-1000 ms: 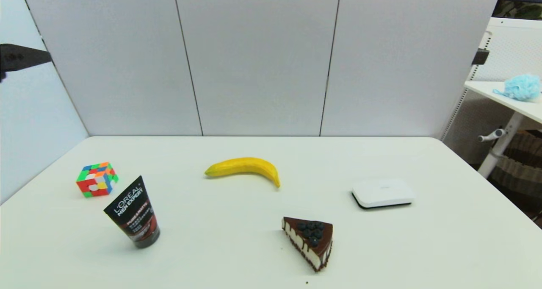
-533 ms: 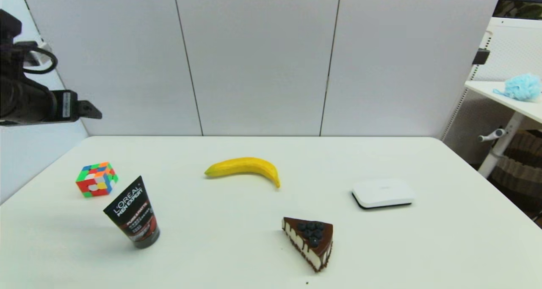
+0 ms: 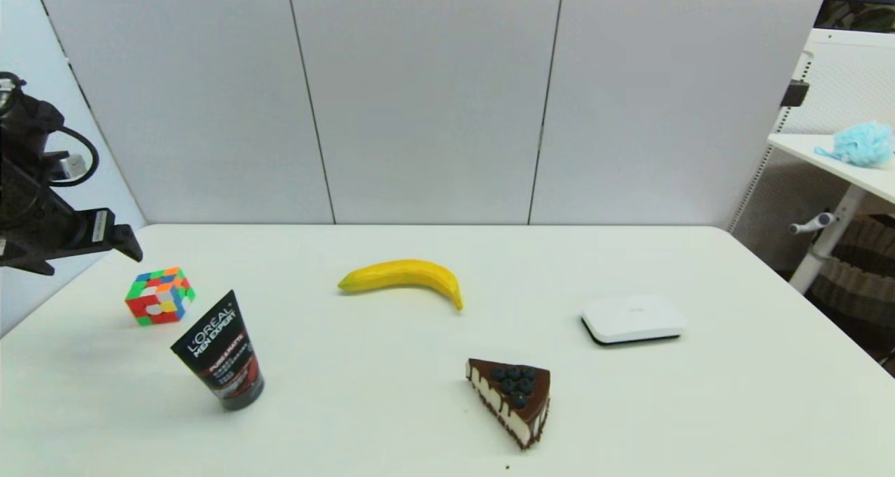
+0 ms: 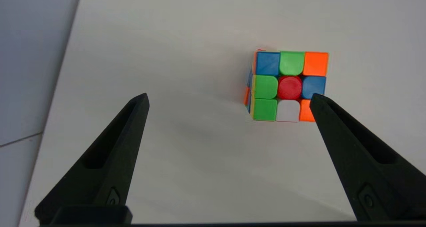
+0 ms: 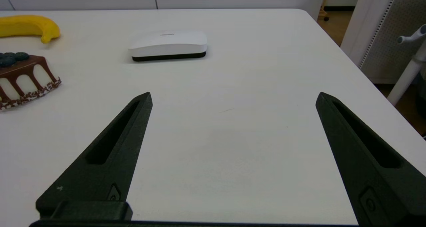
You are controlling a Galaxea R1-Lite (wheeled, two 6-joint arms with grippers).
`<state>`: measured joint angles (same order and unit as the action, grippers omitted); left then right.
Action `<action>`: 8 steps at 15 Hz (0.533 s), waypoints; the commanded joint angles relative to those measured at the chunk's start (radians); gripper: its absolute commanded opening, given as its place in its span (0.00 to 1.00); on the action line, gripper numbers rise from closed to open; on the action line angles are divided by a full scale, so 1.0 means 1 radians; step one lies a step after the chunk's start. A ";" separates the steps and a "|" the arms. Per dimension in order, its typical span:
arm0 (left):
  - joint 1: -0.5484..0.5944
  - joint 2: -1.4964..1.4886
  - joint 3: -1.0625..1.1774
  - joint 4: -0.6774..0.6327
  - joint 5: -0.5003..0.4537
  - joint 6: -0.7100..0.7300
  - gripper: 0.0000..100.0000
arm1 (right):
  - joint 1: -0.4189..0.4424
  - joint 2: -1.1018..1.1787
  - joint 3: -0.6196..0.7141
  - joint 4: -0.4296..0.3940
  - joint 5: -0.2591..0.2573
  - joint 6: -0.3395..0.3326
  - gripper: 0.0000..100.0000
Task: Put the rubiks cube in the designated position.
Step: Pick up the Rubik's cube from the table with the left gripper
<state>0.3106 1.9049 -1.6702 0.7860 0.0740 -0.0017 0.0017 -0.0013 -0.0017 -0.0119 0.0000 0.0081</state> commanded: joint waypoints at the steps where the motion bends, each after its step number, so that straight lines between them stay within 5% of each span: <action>1: -0.001 0.069 -0.011 0.004 -0.066 -0.004 1.00 | 0.000 0.001 0.000 0.000 0.000 0.000 1.00; 8: -0.042 0.118 -0.011 0.003 -0.105 -0.006 1.00 | 0.000 0.001 0.000 0.000 0.000 0.000 1.00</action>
<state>0.2755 2.0132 -1.6800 0.7845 -0.0306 -0.0081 0.0013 -0.0013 -0.0017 -0.0119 0.0000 0.0077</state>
